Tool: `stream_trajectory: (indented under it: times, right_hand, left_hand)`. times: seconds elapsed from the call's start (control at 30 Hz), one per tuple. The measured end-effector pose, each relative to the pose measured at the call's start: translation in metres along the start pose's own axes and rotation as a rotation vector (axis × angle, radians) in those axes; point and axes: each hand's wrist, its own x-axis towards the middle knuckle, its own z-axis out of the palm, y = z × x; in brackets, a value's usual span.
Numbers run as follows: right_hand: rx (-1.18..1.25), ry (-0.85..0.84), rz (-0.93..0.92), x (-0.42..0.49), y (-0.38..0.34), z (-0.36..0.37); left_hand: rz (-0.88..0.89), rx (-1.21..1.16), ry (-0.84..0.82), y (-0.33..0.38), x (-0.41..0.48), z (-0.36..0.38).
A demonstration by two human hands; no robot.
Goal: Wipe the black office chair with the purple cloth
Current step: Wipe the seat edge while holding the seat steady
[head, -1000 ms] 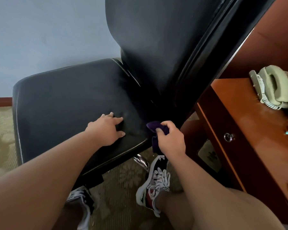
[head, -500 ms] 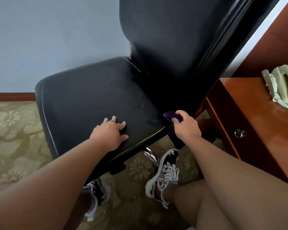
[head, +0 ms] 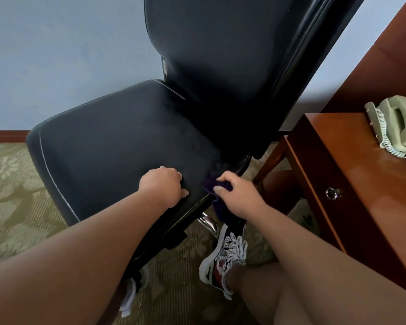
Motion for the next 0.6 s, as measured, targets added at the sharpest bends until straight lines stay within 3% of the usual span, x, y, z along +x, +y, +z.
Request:
stream_trajectory:
  times: [0.13, 0.3, 0.6]
  right_hand:
    - [-0.065, -0.095, -0.094, -0.016, -0.015, 0.019]
    - [-0.26, 0.045, -0.129, -0.006, -0.014, 0.014]
    - [-0.067, 0.318, 0.177, 0.062, 0.031, -0.035]
  left_hand:
    - [0.006, 0.028, 0.02, 0.004, 0.001, 0.0]
    - [-0.003, 0.028, -0.009, 0.003, 0.004, 0.004]
    - [0.028, 0.025, -0.046, 0.014, 0.004, 0.007]
